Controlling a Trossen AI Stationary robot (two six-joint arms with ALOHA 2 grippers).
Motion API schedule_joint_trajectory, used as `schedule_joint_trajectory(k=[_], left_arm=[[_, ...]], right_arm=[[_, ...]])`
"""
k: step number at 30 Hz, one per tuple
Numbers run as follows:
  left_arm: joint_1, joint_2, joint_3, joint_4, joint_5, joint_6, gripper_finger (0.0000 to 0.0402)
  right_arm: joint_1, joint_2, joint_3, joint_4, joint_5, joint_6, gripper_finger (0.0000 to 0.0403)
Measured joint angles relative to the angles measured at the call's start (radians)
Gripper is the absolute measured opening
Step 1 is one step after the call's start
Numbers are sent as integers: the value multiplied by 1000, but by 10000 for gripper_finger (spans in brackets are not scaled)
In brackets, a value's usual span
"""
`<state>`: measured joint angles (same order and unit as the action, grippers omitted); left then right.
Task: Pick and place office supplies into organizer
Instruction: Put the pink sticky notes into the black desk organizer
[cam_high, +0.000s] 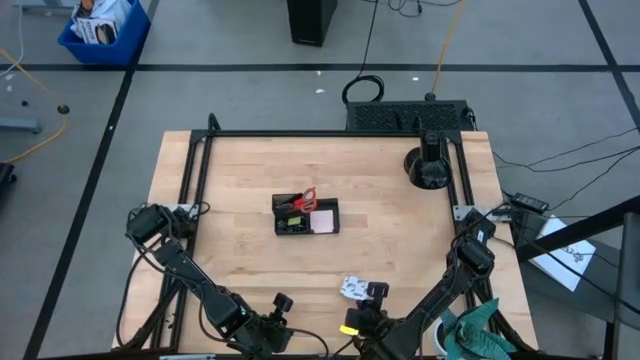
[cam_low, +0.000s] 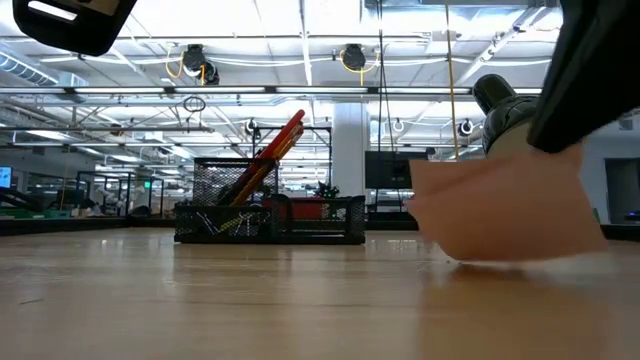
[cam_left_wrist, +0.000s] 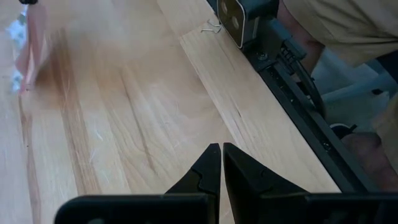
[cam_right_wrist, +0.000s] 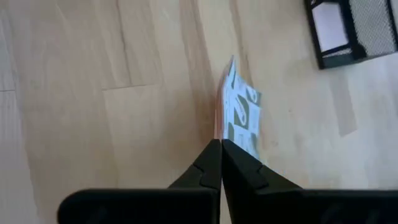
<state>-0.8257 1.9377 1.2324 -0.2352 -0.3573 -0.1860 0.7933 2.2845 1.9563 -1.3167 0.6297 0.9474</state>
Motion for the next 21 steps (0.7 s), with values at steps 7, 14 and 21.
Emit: schedule_joint_trajectory(k=[7, 14, 21], left_arm=[[0, 0, 0, 0, 0, 0, 26], [0, 0, 0, -1, 0, 0, 26], [-1, 0, 0, -5, 0, 0, 26]], right_arm=[[-4, 0, 17, -62, 95, -32, 0], [-47, 0, 17, -194, 250, -61, 0], [-132, -1, 17, -180, 404, -290, 0]])
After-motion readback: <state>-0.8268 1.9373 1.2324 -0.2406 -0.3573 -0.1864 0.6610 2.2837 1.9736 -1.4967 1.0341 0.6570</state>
